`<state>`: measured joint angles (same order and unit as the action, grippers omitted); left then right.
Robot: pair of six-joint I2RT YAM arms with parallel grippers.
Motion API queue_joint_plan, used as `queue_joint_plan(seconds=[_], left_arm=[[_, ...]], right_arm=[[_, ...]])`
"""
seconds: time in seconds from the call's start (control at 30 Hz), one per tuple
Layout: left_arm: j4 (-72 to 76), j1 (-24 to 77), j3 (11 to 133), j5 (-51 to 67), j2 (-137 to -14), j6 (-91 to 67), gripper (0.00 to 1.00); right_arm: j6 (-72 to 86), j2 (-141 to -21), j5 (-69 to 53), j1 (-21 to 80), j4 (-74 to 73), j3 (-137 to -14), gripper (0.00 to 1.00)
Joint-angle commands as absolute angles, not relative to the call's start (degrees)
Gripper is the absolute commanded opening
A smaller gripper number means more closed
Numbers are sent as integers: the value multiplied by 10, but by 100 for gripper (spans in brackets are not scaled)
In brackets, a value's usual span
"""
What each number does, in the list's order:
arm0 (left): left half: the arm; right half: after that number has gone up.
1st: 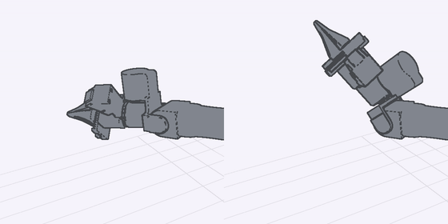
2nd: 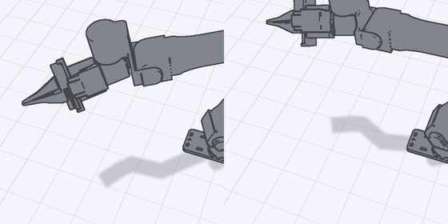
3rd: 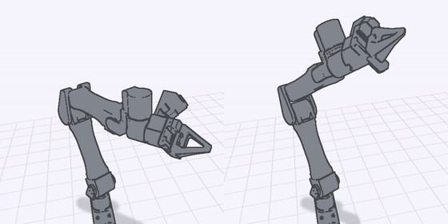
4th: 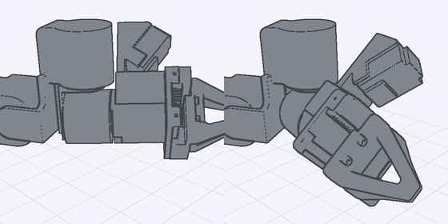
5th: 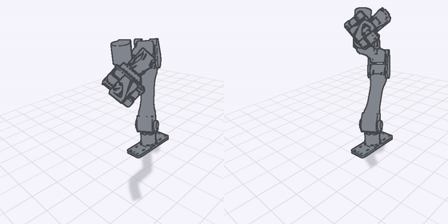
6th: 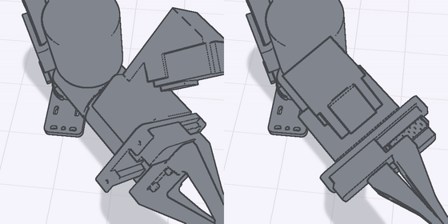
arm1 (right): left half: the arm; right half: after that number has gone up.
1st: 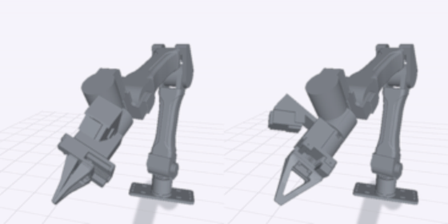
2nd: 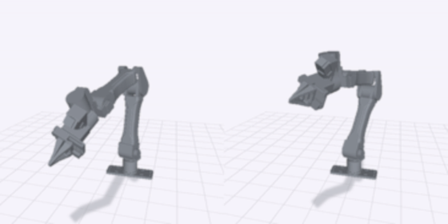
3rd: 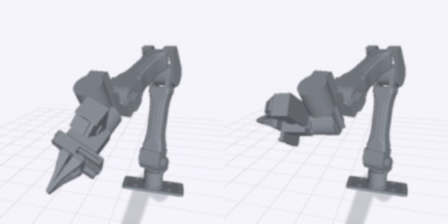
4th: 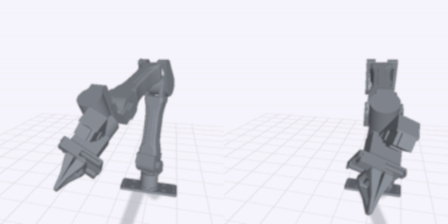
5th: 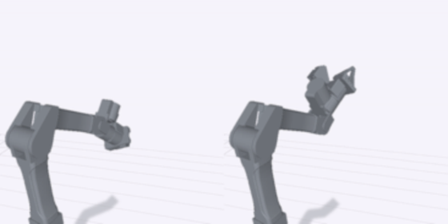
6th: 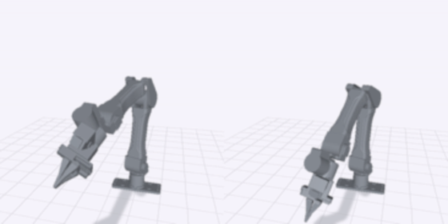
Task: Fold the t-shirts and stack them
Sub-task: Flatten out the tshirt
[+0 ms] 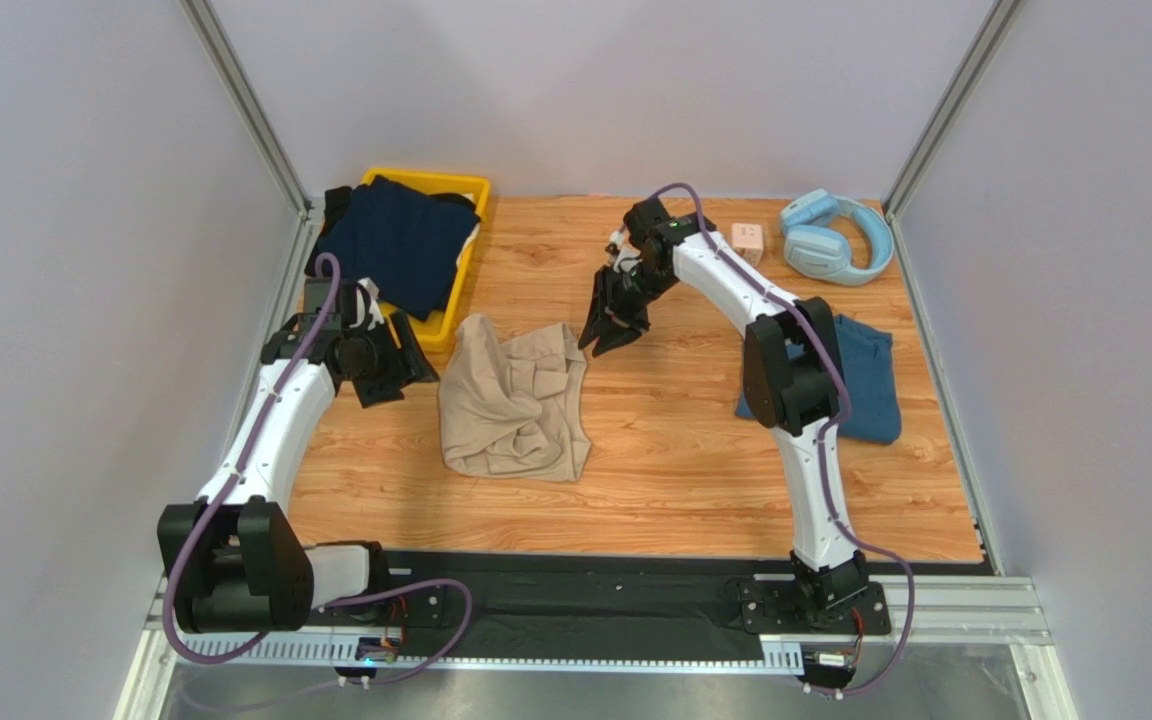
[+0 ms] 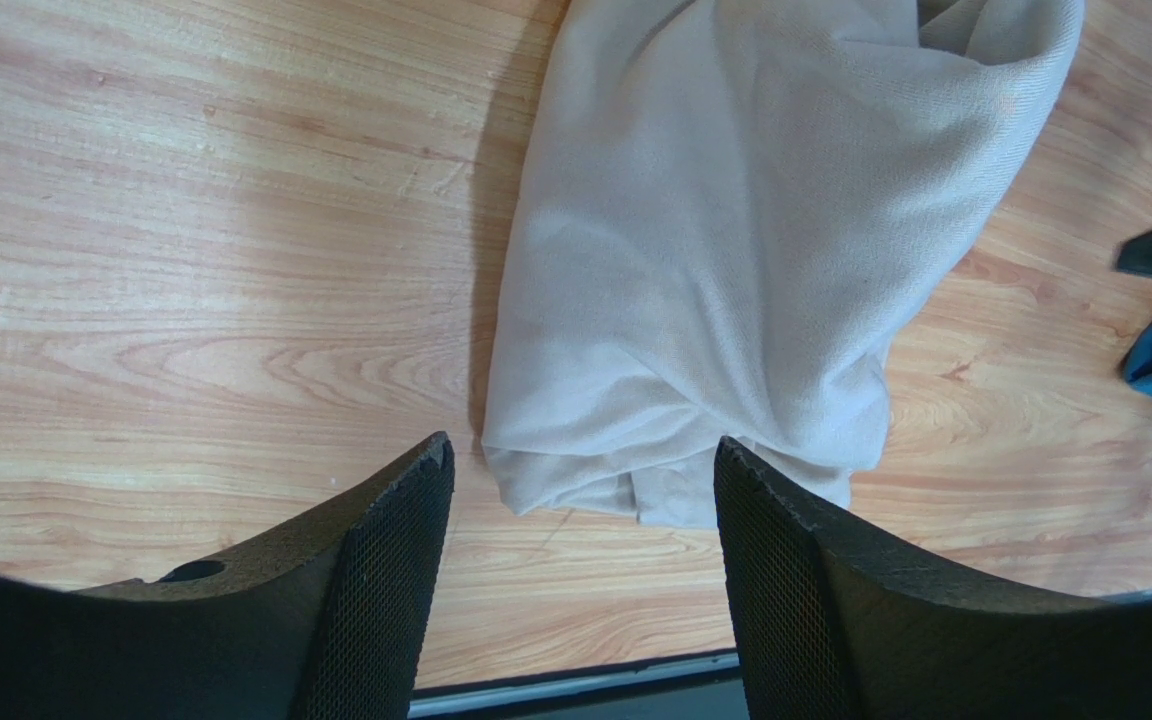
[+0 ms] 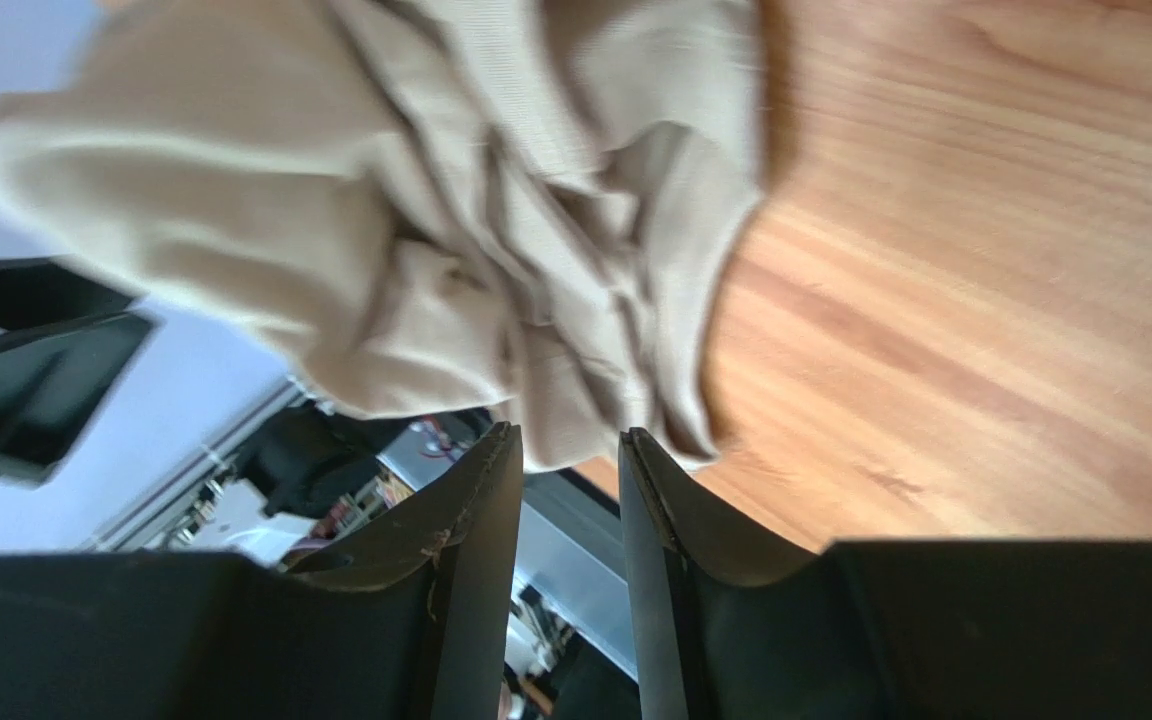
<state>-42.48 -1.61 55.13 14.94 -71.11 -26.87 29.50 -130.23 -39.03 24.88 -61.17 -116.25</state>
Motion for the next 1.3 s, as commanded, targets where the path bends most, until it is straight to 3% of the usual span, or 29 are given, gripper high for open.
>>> queue_joint_plan(seconds=[0.0,0.57,1.17,1.2,1.27], left_arm=[[-424,-20,551,159,-700,-266,71],[-442,-19,548,150,-689,-265,71],[-453,-19,566,161,-709,-270,70],[-454,-20,568,160,-709,-270,70],[-455,-19,572,158,-712,-268,70]], right_arm=[[255,-1331,-357,263,-621,-1152,35],[259,-1395,-308,254,-544,-1144,36],[294,-1492,-349,252,-519,-1251,35],[295,-1495,-351,252,-519,-1254,34],[297,-1499,-361,252,-517,-1254,14]])
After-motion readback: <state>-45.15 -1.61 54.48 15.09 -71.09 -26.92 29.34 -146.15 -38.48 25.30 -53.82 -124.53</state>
